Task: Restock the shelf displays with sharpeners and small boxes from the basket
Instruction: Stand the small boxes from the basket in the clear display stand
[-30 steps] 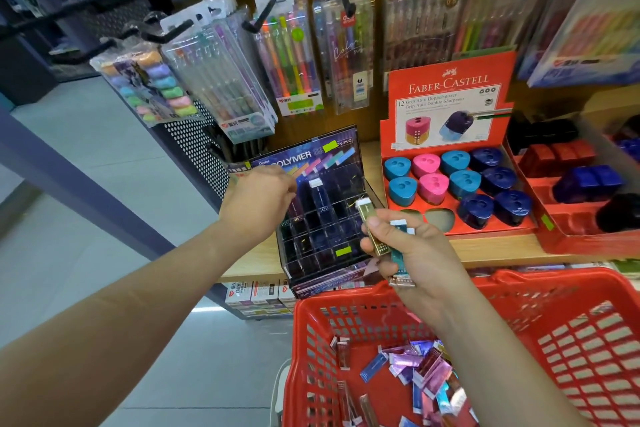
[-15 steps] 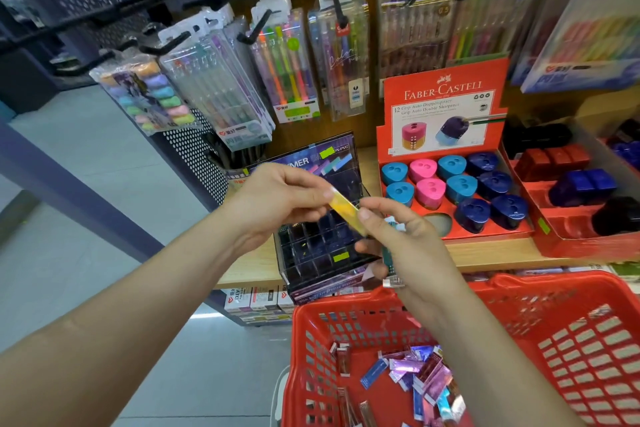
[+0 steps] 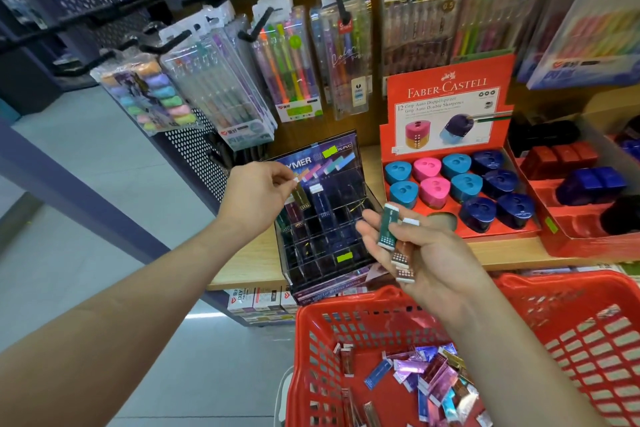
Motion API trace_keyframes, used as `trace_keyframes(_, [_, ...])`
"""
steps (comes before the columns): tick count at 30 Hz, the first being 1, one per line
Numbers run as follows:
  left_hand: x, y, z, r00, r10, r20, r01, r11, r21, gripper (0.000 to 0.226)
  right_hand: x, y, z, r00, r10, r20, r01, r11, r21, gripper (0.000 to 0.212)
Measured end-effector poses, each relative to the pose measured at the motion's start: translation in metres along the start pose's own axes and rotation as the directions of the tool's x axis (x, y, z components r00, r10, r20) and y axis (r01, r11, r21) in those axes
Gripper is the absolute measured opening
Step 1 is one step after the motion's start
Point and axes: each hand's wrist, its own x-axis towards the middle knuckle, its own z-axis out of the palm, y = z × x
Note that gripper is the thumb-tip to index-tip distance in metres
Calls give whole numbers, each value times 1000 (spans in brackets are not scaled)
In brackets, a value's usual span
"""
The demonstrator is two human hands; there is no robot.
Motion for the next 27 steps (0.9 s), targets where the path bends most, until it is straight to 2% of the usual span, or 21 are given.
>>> trace_keyframes(7, [3, -4, 13, 992, 73, 103, -93, 974, 205, 14, -5, -1, 1, 995, -30, -100, 13, 986, -164, 25])
trace_keyframes(10, [3, 1, 19, 980, 166, 113, -192, 938, 288, 18, -5, 0, 1, 991, -53, -121, 26, 977, -213, 20])
trace_keyframes(13, [5, 3, 24, 967, 185, 174, -242, 879, 410, 24, -4, 0, 1, 991, -71, -114, 38, 964, -264, 8])
trace_keyframes(16, [5, 2, 26, 954, 212, 213, -291, 826, 483, 25, -1, 1, -1, 989, -107, -104, 68, 943, -324, 13])
trace_keyframes(18, [4, 2, 25, 954, 209, 216, -291, 828, 480, 21, 0, 2, -2, 988, -111, -108, 69, 939, -337, 17])
trace_keyframes(21, [2, 8, 19, 975, 165, 147, -206, 918, 339, 19, 0, 1, -4, 988, -105, -114, 61, 940, -336, 18])
trace_keyframes(23, [-5, 22, 10, 993, 35, 113, -38, 999, 19, 15, 0, 1, -3, 992, -90, -91, 58, 949, -309, 14])
trace_keyframes(24, [-9, 31, 6, 982, -56, 179, 92, 975, -202, 14, 0, 1, -2, 994, -83, -70, 58, 951, -305, 14])
trace_keyframes(25, [-14, 40, 1, 944, -119, 307, 237, 893, -383, 17, -1, 1, -2, 995, -82, -50, 63, 947, -315, 15])
trace_keyframes(27, [-25, 55, -4, 837, -108, 536, 430, 736, -523, 25, -1, 1, 0, 994, -109, -25, 92, 928, -361, 14])
